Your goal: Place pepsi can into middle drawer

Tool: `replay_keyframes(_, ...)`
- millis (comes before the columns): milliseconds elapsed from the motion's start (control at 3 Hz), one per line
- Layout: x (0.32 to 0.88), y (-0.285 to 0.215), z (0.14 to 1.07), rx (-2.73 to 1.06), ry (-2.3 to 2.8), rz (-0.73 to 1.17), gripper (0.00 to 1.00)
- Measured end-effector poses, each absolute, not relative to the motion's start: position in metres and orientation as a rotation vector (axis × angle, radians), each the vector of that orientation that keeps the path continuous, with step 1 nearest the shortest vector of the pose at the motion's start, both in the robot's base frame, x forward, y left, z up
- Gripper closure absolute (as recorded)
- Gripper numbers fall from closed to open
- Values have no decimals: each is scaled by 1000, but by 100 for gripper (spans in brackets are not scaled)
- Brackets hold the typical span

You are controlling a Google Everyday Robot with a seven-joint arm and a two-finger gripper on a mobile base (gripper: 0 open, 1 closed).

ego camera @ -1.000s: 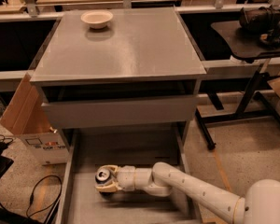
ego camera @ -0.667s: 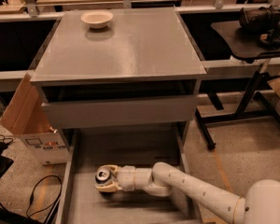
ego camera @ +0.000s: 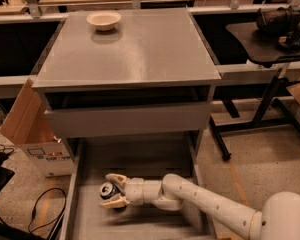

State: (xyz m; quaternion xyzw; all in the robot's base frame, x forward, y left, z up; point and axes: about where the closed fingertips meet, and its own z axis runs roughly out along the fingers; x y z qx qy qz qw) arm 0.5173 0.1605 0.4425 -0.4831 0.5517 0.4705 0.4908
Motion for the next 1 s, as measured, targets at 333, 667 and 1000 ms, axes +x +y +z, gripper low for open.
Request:
replay_keyframes(333,517,161,444,-1172,1341,1144,0)
replay_keyframes(667,513,163,462,-1151,1365,1148,0)
replay_keyframes(1000,512,152,518,-1086,1425,1110,0)
